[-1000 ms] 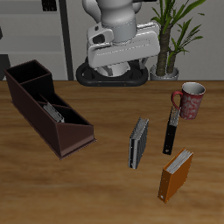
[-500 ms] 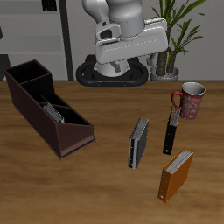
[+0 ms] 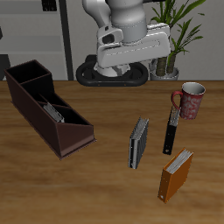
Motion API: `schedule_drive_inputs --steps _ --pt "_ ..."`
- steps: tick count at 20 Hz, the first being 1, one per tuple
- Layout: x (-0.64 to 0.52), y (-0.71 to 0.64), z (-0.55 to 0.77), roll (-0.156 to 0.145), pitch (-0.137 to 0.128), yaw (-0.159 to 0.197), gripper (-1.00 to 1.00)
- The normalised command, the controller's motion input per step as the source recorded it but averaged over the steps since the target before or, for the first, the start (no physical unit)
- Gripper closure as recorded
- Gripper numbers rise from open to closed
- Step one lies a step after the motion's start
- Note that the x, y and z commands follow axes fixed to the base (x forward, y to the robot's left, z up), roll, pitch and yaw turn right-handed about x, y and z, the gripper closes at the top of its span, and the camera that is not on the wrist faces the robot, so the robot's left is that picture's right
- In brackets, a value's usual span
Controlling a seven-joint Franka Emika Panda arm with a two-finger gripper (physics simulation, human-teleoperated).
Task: Place the right striped book into the right desk caddy's left compartment and place the orange book into the right desk caddy's left compartment and place the red mug into the right desk caddy's right compartment
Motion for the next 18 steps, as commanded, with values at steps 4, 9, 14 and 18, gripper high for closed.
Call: schedule_drive_inputs --steps 4,9,14,18 --pt "0.1 0.06 -0.01 0.015 0.002 -0.061 -1.0" --pt "0.17 0.1 -0.04 -0.046 0.003 -0.01 -1.0" --pt "0.2 0.2 0.01 -0.108 -0.019 -0.023 -1.0" --pt "0.24 0.17 0.0 -0.101 0.008 -0.021 -1.0"
